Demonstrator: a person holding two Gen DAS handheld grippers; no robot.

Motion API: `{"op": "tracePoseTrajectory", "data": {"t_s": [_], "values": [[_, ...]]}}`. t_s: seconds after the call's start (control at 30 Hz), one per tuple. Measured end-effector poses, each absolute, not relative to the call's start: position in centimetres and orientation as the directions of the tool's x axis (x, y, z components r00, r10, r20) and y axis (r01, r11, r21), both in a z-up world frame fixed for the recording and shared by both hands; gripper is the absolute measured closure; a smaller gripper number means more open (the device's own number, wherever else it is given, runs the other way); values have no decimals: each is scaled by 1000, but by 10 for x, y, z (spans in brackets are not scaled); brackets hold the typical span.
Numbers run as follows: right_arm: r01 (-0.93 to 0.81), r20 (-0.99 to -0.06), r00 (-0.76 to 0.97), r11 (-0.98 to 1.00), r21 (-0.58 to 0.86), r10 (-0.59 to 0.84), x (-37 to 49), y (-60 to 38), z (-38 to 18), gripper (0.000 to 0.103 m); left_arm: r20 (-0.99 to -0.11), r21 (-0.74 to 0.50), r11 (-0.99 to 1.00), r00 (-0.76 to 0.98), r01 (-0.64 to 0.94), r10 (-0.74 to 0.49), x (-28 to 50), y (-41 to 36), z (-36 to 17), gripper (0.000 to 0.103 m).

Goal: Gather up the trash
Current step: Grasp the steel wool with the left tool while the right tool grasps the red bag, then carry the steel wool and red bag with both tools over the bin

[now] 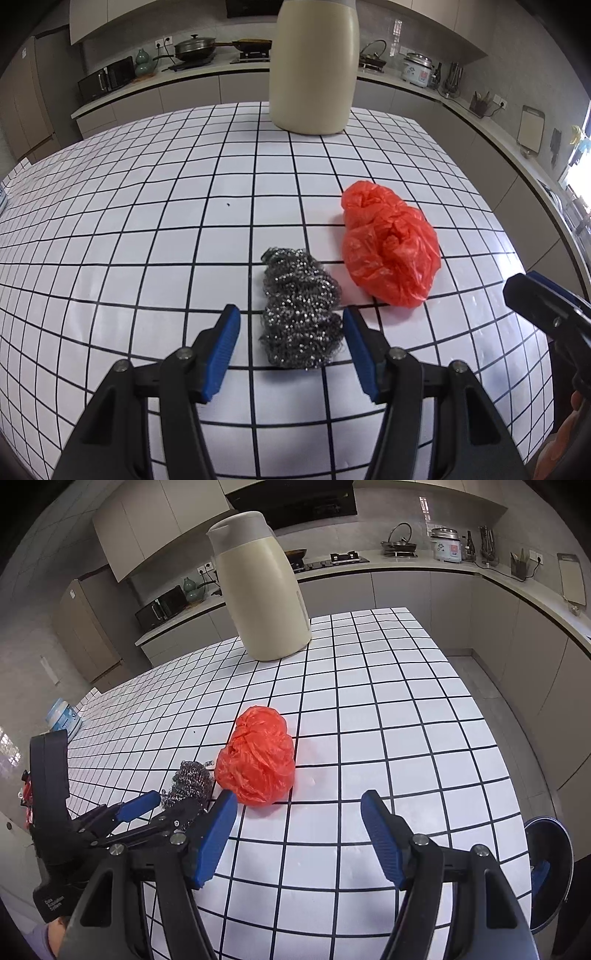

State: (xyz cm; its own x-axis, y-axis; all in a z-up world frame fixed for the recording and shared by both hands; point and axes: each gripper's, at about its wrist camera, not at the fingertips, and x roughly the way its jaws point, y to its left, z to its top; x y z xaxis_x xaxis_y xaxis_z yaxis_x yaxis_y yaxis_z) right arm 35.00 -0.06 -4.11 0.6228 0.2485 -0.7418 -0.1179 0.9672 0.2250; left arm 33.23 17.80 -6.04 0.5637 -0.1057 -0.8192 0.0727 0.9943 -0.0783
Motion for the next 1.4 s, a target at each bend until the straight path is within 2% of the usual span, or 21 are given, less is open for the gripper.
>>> {"op": "tracePoseTrajectory", "data": {"t_s": [0.53,0.87,0.97,1.03,1.1,1.3,1.4], "values": [[-164,-764,579,959,232,284,403,39,-59,31,-824,-76,997,562,11,-69,360,217,-72,44],[-174,-790,535,954,243,298,432,58,-86,30,-824,-113,993,557,16,-103,368,229,-79,44],[-184,-792,529,952,244,305,433,62,-91,30,-820,-124,992,561,27,-117,369,229,-79,49],[-189,-792,528,951,243,307,433,64,-94,33,-817,-132,991,562,36,-130,370,229,-79,55],[-195,-793,527,952,238,306,434,65,-96,53,-814,-146,989,563,36,-140,371,229,-79,58],[-209,-796,522,951,228,306,429,65,-98,67,-806,-158,987,573,37,-151,370,228,-77,63],[-202,-785,536,950,238,311,424,59,-92,68,-799,-156,987,583,36,-148,366,226,-73,63]]}}
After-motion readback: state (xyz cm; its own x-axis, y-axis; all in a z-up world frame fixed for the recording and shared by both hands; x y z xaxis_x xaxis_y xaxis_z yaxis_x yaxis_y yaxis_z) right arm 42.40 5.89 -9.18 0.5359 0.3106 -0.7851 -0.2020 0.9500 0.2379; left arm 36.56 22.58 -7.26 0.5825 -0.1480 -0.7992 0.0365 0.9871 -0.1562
